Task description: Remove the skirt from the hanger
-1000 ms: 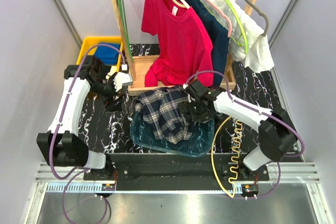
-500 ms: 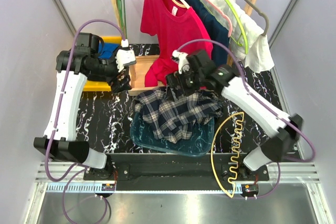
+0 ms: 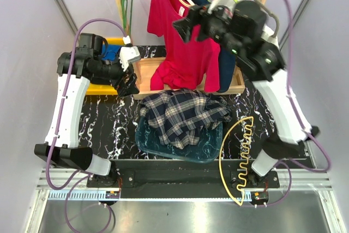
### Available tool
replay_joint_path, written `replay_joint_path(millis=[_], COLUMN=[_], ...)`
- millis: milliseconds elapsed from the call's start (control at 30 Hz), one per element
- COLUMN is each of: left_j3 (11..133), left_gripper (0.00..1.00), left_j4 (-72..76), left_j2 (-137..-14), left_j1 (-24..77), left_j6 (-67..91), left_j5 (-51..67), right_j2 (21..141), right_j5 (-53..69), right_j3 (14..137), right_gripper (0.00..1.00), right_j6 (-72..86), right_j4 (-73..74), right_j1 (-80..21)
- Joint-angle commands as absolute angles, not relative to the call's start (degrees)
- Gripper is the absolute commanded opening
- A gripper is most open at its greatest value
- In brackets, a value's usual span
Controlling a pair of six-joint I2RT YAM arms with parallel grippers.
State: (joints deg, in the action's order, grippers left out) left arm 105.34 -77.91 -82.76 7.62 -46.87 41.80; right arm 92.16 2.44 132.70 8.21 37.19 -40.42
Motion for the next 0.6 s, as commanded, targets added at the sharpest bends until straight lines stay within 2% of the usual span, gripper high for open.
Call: replay_joint_path(millis=[0,267,433,567], left_j3=[106.4,103.9,102.2,101.3], left_gripper=[0.99,0.99,0.99,0.99], left_j4=[-77.4,-78.0,-78.5,-78.6], left_j2=[-81.7,-79.5,-79.7,-79.7], left_j1=[7.6,7.6,7.6,7.6], left_j6=[-44.5,-46.1,-47.6,-47.8], left_j5=[43.1,42.2,41.0,40.9], right_j2=[102.6,110.6,109.3,105.9], right_j5=[-4.0,-10.4,-1.0,-0.7], right_j3=[140.6,148.6,150.5,146.1], right_gripper=[0.82,0.77,0.78,0.78], right_j6=[2.6,-4.4,-2.4,-0.4], right_j4=[37.4,32.6,31.0,25.3], right_j1=[-38.8,-38.4,-38.5,-38.4])
